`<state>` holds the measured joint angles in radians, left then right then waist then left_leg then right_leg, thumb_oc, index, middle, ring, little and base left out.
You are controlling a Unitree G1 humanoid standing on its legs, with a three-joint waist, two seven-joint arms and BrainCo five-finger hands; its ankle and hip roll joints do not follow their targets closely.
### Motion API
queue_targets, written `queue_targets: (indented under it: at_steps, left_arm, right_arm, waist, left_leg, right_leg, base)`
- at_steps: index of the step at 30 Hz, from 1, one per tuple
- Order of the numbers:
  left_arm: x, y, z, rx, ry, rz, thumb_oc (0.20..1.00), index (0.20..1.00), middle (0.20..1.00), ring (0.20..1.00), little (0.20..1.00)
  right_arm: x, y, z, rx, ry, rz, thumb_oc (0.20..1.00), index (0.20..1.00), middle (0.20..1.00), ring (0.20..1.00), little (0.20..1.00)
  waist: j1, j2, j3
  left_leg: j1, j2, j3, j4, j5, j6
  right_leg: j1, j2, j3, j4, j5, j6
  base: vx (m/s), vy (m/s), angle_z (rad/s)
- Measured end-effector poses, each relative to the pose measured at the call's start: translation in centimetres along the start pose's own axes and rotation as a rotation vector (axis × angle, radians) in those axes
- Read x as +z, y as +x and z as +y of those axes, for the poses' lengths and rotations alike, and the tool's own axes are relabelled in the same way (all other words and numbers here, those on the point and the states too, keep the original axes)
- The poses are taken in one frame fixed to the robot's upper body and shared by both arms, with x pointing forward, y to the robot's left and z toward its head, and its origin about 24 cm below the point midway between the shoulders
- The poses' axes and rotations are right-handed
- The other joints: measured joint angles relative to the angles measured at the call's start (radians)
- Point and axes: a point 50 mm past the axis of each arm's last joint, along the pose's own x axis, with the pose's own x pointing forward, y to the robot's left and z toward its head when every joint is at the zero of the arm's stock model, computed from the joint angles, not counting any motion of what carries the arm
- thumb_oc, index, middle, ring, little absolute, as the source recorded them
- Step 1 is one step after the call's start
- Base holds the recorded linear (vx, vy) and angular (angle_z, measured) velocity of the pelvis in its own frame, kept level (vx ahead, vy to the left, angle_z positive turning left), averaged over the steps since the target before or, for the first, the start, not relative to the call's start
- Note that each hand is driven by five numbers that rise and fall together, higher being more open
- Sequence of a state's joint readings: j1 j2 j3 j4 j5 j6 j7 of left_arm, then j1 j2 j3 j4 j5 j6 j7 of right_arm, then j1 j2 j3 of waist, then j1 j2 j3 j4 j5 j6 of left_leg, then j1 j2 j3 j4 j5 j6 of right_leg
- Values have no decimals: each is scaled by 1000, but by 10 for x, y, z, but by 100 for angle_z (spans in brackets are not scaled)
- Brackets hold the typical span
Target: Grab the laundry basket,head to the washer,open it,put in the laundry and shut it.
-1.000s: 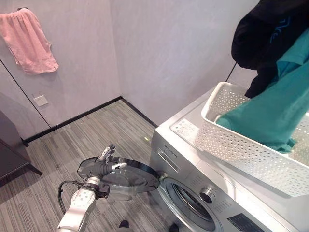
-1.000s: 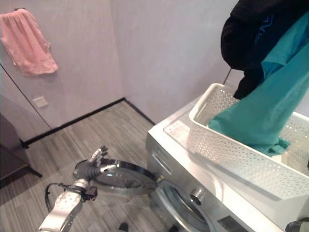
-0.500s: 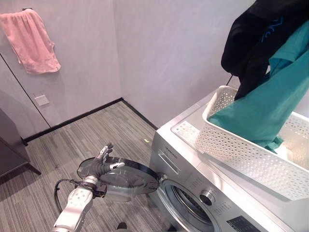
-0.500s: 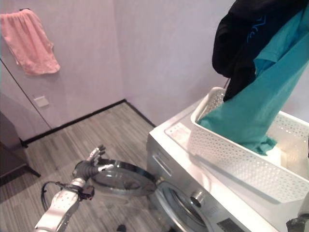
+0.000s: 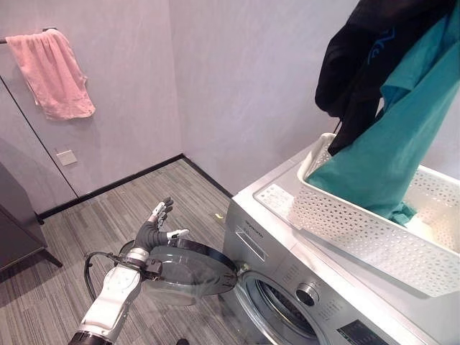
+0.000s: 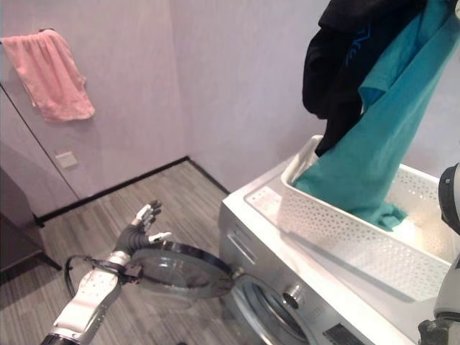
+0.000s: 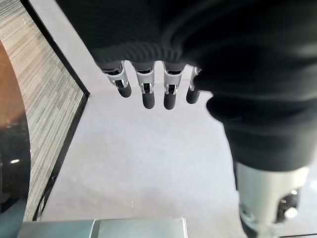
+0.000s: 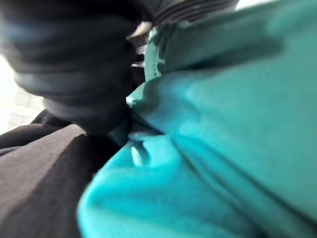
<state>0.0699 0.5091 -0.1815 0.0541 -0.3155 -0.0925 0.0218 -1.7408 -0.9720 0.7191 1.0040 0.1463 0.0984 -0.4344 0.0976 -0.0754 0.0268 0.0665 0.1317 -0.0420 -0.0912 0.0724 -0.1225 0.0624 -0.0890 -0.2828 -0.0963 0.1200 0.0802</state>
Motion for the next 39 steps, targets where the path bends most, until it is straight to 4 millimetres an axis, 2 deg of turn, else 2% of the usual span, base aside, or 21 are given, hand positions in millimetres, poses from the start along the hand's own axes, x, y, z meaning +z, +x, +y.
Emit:
queue_targets:
  at_steps: [5, 8, 11, 13, 14, 15, 17, 19, 20, 22, 24, 28, 30, 32, 35, 39]
  left_arm:
    - [0, 0, 1, -5, 11, 2, 1000, 1000, 1000, 1000, 1000]
    - [3, 2, 1, -40, 55, 2, 1000, 1000, 1000, 1000, 1000]
    - [18, 13, 4, -47, 100, -51, 1000, 1000, 1000, 1000, 1000]
    - [55, 37, 3, -43, 150, -183, 1000, 1000, 1000, 1000, 1000]
    - [89, 56, 0, -22, 182, -301, 1000, 1000, 1000, 1000, 1000]
    - [114, 68, -5, -8, 182, -383, 1000, 1000, 1000, 1000, 1000]
    - [151, 82, -12, 0, 199, -495, 1000, 1000, 1000, 1000, 1000]
    - [178, 104, -24, 17, 200, -538, 1000, 1000, 1000, 1000, 1000]
    - [191, 115, -31, 25, 205, -548, 1000, 1000, 1000, 1000, 1000]
    - [196, 126, -44, 24, 202, -535, 1000, 1000, 1000, 1000, 1000]
    - [182, 145, -58, 32, 212, -420, 1000, 1000, 1000, 1000, 1000]
    - [150, 156, -60, 70, 239, -260, 1000, 1000, 1000, 1000, 1000]
    - [141, 162, -65, 85, 273, -200, 1000, 1000, 1000, 1000, 1000]
    - [145, 170, -63, 119, 310, -156, 1000, 1000, 1000, 1000, 1000]
    - [156, 171, -63, 138, 305, -187, 1000, 1000, 1000, 1000, 1000]
    - [173, 172, -52, 172, 292, -234, 1000, 1000, 1000, 1000, 1000]
  right_arm:
    - [20, 8, -12, -39, -1, -48, 200, 200, 200, 200, 200]
    - [25, 7, -9, -48, 13, -55, 200, 200, 200, 200, 200]
    - [29, 6, -2, -32, 23, -61, 200, 200, 200, 200, 200]
    - [33, 3, 9, -8, 34, -62, 200, 200, 200, 200, 200]
    - [37, 0, 20, 19, 44, -56, 200, 200, 200, 200, 200]
    - [43, -3, 28, 39, 55, -63, 200, 200, 200, 200, 200]
    - [56, -9, 45, 83, 83, -87, 200, 200, 200, 200, 200]
    - [67, -17, 61, 126, 105, -99, 200, 200, 200, 200, 200]
    - [79, -24, 73, 165, 128, -119, 200, 200, 200, 200, 200]
    - [86, -29, 82, 191, 142, -130, 200, 200, 200, 200, 200]
    - [92, -35, 91, 223, 159, -130, 200, 200, 200, 200, 200]
    - [104, -44, 104, 274, 187, -147, 200, 200, 200, 200, 200]
    - [101, -44, 105, 280, 195, -129, 200, 200, 200, 200, 200]
    - [107, -49, 111, 302, 207, -137, 200, 200, 200, 200, 200]
    - [107, -51, 114, 310, 207, -136, 200, 200, 200, 200, 200]
    - [104, -51, 115, 316, 214, -126, 200, 200, 200, 200, 200]
  waist:
    - [0, -13, -13]
    - [0, -17, -28]
    - [-1, -18, -46]
    - [-3, -18, -51]
    - [-9, -19, -52]
    - [-15, -18, -53]
    - [-35, -16, -69]
    - [-45, -10, -75]
    - [-58, -5, -81]
    - [-76, 1, -87]
    - [-86, 11, -92]
    - [-113, 19, -95]
    - [-120, 21, -94]
    - [-123, 22, -93]
    - [-126, 23, -93]
    - [-117, 24, -92]
  left_leg:
    - [0, 0, 3, 0, 0, 0]
    - [0, 0, 6, 0, 0, 0]
    - [-1, 1, 7, 0, -1, 0]
    - [-2, 1, 5, 0, 0, -1]
    - [-3, 1, 4, 0, 2, -4]
    - [-7, 1, 2, 0, 5, -5]
    - [-24, 1, 2, 0, 10, -5]
    - [-27, 0, -1, 0, 14, -4]
    - [-29, 1, -1, 0, 16, -2]
    - [-31, 1, 1, 0, 17, -1]
    - [-31, 0, 3, 0, 21, -3]
    - [-30, 4, 27, 0, 20, -2]
    - [-31, 5, 29, 0, 20, -2]
    - [-32, 5, 31, 0, 20, -2]
    - [-33, 5, 35, 0, 20, -2]
    - [-32, 6, 50, 0, 16, 3]
  right_leg:
    - [-2, 0, 2, 0, -1, 0]
    - [-4, 0, 5, 0, -1, 0]
    - [-6, 0, 7, 0, 0, -2]
    - [-6, 0, 7, 0, 1, -6]
    - [-8, 1, 9, 0, 4, -8]
    - [-11, 1, 8, 0, 6, -9]
    - [-28, 1, 8, 0, 12, -10]
    - [-29, 0, 6, 0, 13, -10]
    - [-31, 1, 5, 0, 14, -11]
    - [-35, 1, 8, 0, 15, -11]
    - [-36, 1, 9, 0, 19, -5]
    - [-48, 4, 28, 0, 23, -9]
    - [-50, 6, 30, 0, 23, -10]
    - [-52, 6, 31, 0, 24, -10]
    - [-55, 6, 35, 0, 24, -9]
    - [-61, 5, 48, 0, 27, -10]
  base:
    - [0, 0, 0]
    - [3, -5, -2]
    - [0, 0, 0]
    - [0, 0, 0]
    - [0, 0, 0]
    - [0, 0, 0]
    - [0, 0, 0]
    - [-10, 0, 2]
    - [0, 0, 0]
    - [0, 0, 0]
    - [-10, 4, -2]
    - [-5, 1, -17]
    - [0, 0, 0]
    - [-3, -2, -2]
    - [1, -4, -3]
    - [8, -10, -10]
